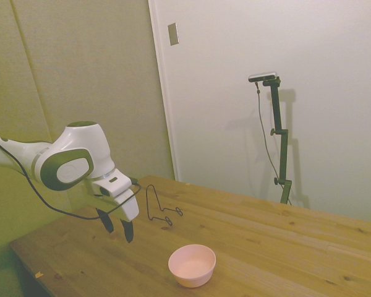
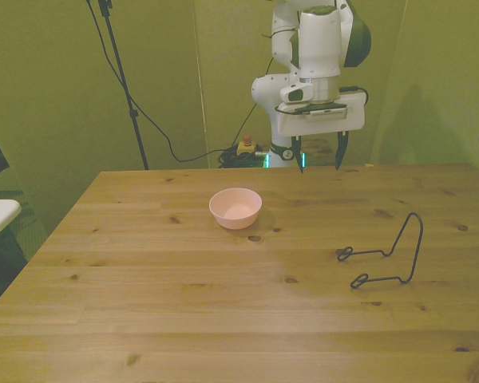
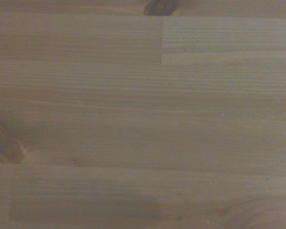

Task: Load the bowl

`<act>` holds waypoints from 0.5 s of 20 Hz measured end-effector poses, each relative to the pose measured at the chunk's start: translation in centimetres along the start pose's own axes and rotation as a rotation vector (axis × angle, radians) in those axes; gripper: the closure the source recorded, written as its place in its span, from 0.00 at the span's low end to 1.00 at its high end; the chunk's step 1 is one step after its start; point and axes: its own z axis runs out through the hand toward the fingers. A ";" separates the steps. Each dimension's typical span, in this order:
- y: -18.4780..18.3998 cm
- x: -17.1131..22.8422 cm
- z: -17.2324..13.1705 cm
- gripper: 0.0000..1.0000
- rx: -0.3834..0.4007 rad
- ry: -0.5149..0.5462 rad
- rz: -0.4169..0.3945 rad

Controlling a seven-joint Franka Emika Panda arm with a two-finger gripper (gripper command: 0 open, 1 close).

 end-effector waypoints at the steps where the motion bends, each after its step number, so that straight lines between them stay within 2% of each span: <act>1: 0.0 0.0 0.0 0.00 0.000 0.000 0.000; 5: -1.3 0.7 0.1 0.00 -0.030 0.014 0.014; 10: -2.0 3.2 0.4 0.00 -0.095 0.070 0.090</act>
